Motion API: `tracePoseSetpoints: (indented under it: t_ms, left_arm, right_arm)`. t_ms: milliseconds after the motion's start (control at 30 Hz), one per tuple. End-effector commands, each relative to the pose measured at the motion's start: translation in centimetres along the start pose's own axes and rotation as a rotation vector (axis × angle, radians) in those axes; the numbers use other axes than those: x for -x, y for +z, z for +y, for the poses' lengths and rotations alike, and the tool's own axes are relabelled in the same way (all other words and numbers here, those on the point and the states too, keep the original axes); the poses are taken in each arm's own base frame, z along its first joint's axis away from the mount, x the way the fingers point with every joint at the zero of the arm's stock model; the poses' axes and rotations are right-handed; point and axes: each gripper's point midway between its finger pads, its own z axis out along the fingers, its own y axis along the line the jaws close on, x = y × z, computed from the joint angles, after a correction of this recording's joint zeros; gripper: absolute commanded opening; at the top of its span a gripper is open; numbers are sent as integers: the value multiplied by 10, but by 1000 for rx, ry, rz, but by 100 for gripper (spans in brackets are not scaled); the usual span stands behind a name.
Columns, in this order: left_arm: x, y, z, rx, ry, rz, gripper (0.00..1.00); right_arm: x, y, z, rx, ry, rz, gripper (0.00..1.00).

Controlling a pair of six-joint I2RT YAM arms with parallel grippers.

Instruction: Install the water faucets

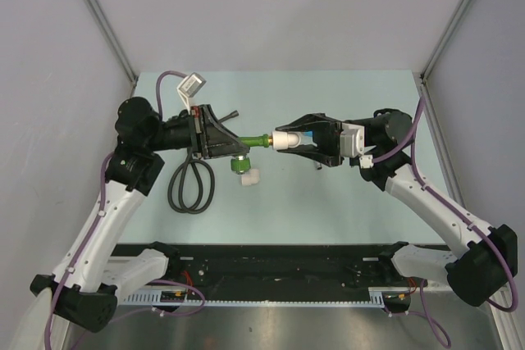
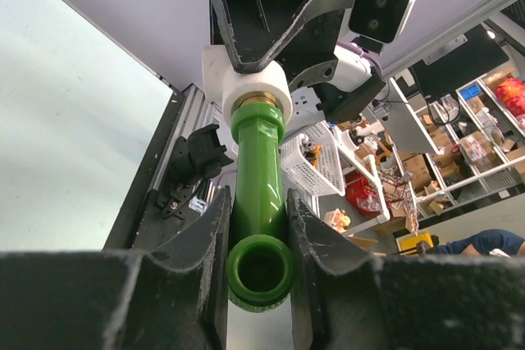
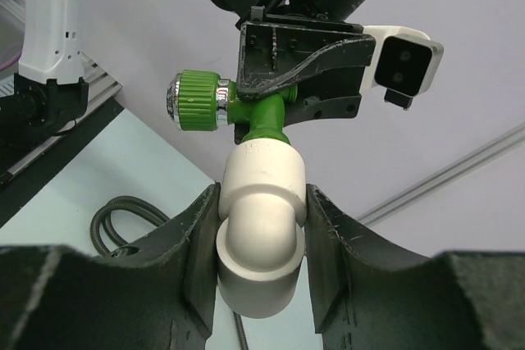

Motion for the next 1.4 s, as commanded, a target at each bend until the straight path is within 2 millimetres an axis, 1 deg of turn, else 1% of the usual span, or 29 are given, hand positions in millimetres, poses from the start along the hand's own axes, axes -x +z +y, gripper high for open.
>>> tracePoseSetpoints:
  t_ms: [0, 33, 433, 600, 667, 700, 967, 1133, 1233, 1267, 1367]
  left_arm:
    - [3, -2, -10, -4, 74, 17, 0]
    - [3, -2, -7, 3, 69, 21, 0]
    - [7, 1, 3, 35, 73, 10, 0]
    - [3, 0, 6, 33, 105, 11, 0]
    - [0, 0, 9, 32, 113, 15, 0]
    - [-1, 0, 7, 23, 135, 17, 0]
    - [-13, 0, 18, -20, 229, 58, 0]
    - [-16, 1, 25, -41, 298, 83, 0]
    - [-18, 1, 25, -63, 347, 104, 0]
    - [-19, 0, 23, -68, 380, 114, 0]
    - [-22, -1, 21, -104, 403, 158, 0]
  right_arm:
    - [15, 6, -9, 22, -65, -22, 0]
    - [14, 5, -8, 24, -57, -16, 0]
    - [4, 7, -9, 12, -36, 15, 0]
    - [6, 11, -9, 6, -5, -4, 0]
    - [4, 12, -9, 3, 36, -7, 0]
    - [6, 13, -9, 5, 36, -15, 0]
    - [7, 18, -4, 7, 155, -39, 0]
    - [8, 21, 0, 12, 226, -43, 0]
    - [6, 20, 1, 8, 266, -34, 0]
    - [5, 20, 3, 11, 283, -29, 0]
    - [5, 19, 10, 43, 304, -27, 0]
